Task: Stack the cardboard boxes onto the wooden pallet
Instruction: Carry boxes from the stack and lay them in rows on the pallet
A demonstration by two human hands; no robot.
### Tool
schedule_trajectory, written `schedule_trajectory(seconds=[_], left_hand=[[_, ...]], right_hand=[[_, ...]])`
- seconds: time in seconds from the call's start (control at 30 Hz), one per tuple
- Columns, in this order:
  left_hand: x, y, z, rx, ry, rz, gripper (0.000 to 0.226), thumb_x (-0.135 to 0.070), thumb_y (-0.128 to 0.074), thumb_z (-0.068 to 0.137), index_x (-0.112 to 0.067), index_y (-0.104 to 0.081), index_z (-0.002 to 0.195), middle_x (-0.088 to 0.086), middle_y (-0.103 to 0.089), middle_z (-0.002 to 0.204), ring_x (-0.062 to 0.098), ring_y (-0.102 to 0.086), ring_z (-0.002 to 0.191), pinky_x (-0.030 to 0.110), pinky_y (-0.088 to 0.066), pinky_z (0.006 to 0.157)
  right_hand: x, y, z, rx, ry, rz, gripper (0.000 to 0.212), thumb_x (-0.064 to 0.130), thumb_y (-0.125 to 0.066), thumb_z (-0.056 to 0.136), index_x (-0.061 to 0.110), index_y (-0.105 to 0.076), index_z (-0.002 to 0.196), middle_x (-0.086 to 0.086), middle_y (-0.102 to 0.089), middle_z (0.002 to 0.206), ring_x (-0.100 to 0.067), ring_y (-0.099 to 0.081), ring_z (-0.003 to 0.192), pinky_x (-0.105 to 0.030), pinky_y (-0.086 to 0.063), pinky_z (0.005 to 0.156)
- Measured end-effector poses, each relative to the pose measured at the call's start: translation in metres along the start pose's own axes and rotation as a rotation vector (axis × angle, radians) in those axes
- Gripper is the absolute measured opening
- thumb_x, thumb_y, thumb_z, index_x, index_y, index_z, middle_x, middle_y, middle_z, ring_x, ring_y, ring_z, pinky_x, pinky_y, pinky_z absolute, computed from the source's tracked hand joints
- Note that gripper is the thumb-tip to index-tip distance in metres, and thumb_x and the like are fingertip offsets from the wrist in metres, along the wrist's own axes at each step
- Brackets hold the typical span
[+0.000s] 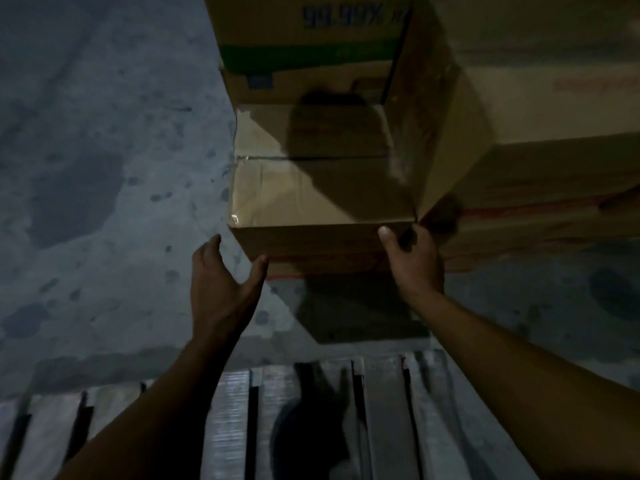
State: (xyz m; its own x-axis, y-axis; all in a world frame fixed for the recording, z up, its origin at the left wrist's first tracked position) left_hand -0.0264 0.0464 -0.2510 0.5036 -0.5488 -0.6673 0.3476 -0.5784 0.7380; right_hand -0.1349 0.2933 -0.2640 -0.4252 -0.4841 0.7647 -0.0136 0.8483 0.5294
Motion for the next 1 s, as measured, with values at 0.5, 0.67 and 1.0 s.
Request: schedule_trajectory(seconds=[0.5,0.67,1.0], left_hand=[[0.04,-0.05,0.122,0.181,0.226,-0.383,0.079,-0.064,-0.079,0.069,-0.025,-0.057,0.135,-0.003,-0.07,0.12,0.014,-0.067,0.106,0.038,-0.056,0.095],[0.054,-0.044,0.138,0.142,0.281,-0.343,0.079,-0.059,-0.084,0.063,-0.014,-0.061,0.123,0.002,-0.07,0.111,0.02,-0.068,0.097,0.028,-0.052,0.076],[0.038,-0.035,0.14,0.301,0.123,-0.424,0.109,-0.061,-0.093,0.05,-0.048,-0.037,0.142,-0.006,-0.055,0.14,0.029,-0.058,0.123,0.061,-0.054,0.092]], right_hand=[[-0.014,-0.053,0.058,-0.227,-0.217,0.229,0.089,0.054,-0.069,0.087,0.019,-0.028,0.156,-0.003,-0.036,0.158,-0.023,-0.038,0.142,-0.023,-0.026,0.106],[-0.018,-0.051,0.06,-0.144,-0.163,0.165,0.091,0.058,-0.075,0.079,0.02,-0.034,0.151,-0.004,-0.045,0.15,-0.027,-0.044,0.135,-0.031,-0.035,0.107],[-0.003,-0.043,0.08,-0.004,-0.128,0.211,0.082,0.047,-0.089,0.067,0.023,-0.053,0.136,0.007,-0.061,0.126,-0.018,-0.058,0.114,-0.043,-0.048,0.105]])
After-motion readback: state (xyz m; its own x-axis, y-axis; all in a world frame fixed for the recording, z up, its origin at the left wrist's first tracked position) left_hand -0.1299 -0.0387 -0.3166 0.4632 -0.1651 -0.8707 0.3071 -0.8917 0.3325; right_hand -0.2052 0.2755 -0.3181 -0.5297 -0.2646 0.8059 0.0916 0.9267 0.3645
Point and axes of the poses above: each hand's wrist, its own z-axis towards the middle knuckle, its own y-axis out of the back of the hand, x = y × z, the point moved 2 cm from there along z, towards the middle knuckle
